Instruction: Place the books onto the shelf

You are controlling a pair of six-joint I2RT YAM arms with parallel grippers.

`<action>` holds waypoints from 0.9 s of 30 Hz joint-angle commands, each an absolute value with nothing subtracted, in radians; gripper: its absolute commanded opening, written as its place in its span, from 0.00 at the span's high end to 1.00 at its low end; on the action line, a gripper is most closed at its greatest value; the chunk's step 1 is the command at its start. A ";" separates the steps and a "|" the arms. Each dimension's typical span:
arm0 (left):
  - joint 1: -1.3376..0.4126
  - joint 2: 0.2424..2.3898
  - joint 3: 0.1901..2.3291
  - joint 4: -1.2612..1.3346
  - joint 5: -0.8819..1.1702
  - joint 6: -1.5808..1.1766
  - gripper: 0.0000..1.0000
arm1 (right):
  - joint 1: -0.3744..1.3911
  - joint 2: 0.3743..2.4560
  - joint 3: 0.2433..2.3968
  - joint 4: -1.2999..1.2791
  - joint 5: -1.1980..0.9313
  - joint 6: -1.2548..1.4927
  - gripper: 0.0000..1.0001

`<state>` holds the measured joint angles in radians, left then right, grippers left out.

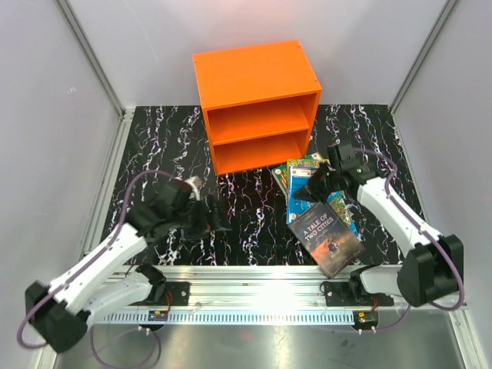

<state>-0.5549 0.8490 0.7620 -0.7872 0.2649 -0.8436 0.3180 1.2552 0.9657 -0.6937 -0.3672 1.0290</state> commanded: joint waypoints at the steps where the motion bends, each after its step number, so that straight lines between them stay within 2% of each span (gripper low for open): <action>1: -0.690 0.943 0.770 -0.596 0.175 -0.917 0.01 | 0.328 1.333 1.155 -0.744 -0.315 0.961 0.81; 2: -0.716 0.984 0.775 -0.572 0.169 -0.929 0.01 | 0.328 1.350 1.196 -0.849 -0.251 0.924 0.49; 4: -0.785 1.024 0.788 -0.493 0.160 -0.956 0.01 | 0.327 1.387 1.304 -0.957 -0.155 0.823 0.00; 5: -0.807 1.049 0.793 -0.467 0.158 -0.962 0.01 | 0.325 1.393 1.325 -1.032 -0.070 0.798 0.00; 10: -0.939 1.216 0.801 -0.227 0.173 -1.005 0.01 | 0.235 1.404 1.315 -1.123 0.020 0.713 0.00; 17: -1.006 1.457 0.888 -0.028 0.209 -1.051 0.01 | 0.038 1.324 1.135 -1.089 -0.090 0.666 0.00; 27: -1.008 1.732 1.041 0.135 0.259 -1.046 0.01 | 0.032 1.341 1.020 -1.020 -0.156 0.650 0.00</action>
<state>-1.0050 1.6802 0.9733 0.0204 0.2226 -1.0473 0.0322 1.3464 1.0340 -1.0531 -0.1230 0.6769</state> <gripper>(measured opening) 0.987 0.994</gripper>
